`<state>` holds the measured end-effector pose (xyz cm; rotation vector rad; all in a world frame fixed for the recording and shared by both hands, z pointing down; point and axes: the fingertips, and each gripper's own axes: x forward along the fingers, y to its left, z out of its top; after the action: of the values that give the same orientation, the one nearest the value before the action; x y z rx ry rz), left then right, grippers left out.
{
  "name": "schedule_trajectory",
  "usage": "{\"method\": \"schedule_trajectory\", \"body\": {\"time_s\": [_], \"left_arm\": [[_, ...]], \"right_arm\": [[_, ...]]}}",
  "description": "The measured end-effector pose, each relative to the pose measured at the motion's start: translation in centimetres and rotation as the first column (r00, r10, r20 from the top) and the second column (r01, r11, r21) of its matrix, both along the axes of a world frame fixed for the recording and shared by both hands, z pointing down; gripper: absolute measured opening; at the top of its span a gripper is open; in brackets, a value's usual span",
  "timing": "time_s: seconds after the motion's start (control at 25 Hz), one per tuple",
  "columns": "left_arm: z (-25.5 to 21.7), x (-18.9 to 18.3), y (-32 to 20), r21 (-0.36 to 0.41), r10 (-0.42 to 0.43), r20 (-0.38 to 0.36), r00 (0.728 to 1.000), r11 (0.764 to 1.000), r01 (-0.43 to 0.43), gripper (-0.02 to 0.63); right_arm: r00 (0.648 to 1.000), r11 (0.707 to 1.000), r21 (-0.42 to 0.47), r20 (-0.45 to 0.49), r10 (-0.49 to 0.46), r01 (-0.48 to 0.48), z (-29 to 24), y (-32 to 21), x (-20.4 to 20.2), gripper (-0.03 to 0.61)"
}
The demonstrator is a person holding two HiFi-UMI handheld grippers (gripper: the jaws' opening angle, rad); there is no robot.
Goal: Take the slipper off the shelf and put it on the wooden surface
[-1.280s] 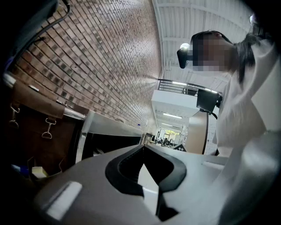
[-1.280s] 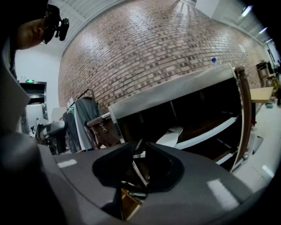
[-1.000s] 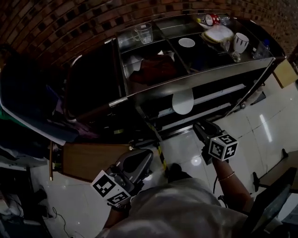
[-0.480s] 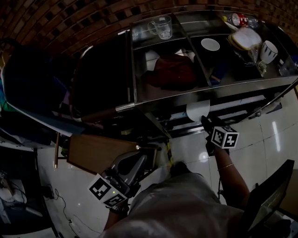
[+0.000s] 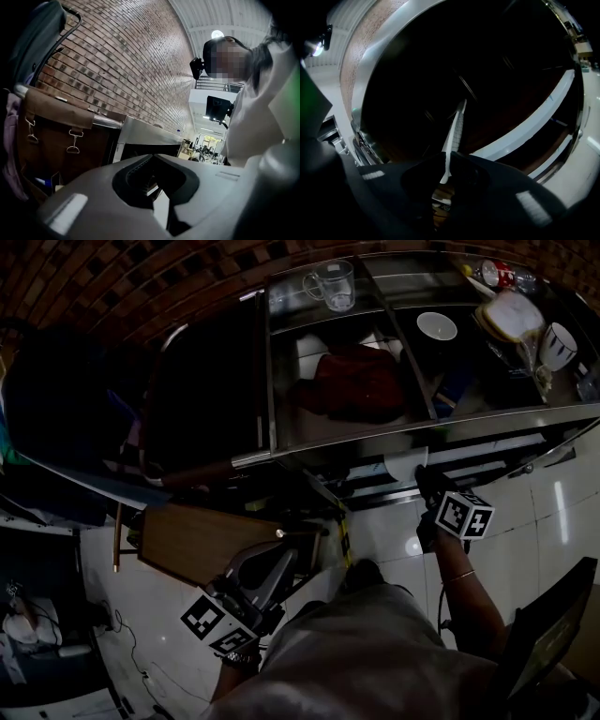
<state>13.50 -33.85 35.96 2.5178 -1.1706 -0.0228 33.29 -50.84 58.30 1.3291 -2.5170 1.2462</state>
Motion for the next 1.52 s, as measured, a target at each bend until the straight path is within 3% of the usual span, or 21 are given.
{"method": "schedule_trajectory", "body": {"time_s": [0.28, 0.48, 0.68, 0.84, 1.04, 1.32, 1.52], "left_arm": [[-0.3, 0.0, 0.8, 0.021, 0.026, -0.001, 1.000, 0.999, -0.026, 0.000], [-0.9, -0.8, 2.0, 0.046, 0.055, 0.001, 0.998, 0.997, -0.055, 0.000], [-1.3, -0.8, 4.6, 0.066, 0.147, -0.011, 0.989, 0.987, -0.146, 0.000], [-1.8, -1.6, 8.0, 0.085, 0.225, -0.024, 0.974, 0.971, -0.222, 0.000], [-2.2, -5.5, 13.3, 0.109, 0.297, -0.045, 0.954, 0.951, -0.290, 0.000], [-0.3, -10.6, 22.5, 0.098, 0.425, -0.068, 0.903, 0.903, -0.418, 0.000], [-0.5, -12.1, 27.4, 0.083, 0.496, -0.082, 0.865, 0.868, -0.490, 0.000]], "right_arm": [[0.999, 0.999, 0.034, 0.031, 0.020, -0.021, -2.8, 2.5, 0.7, 0.031], [0.995, 0.988, 0.156, -0.094, 0.013, 0.002, -5.4, 6.4, 1.1, 0.031], [0.985, 0.973, 0.232, -0.166, 0.040, -0.001, -7.4, 12.3, 1.0, 0.029], [0.985, 0.969, 0.243, -0.155, 0.078, -0.038, -9.0, 18.0, -0.1, 0.029], [0.980, 0.958, 0.252, -0.107, 0.165, -0.134, -11.0, 25.9, -3.7, 0.029], [0.961, 0.940, 0.269, -0.122, 0.250, -0.211, -11.0, 38.6, -10.5, 0.029], [0.955, 0.935, 0.265, -0.112, 0.275, -0.238, -10.9, 45.9, -14.0, 0.029]]}}
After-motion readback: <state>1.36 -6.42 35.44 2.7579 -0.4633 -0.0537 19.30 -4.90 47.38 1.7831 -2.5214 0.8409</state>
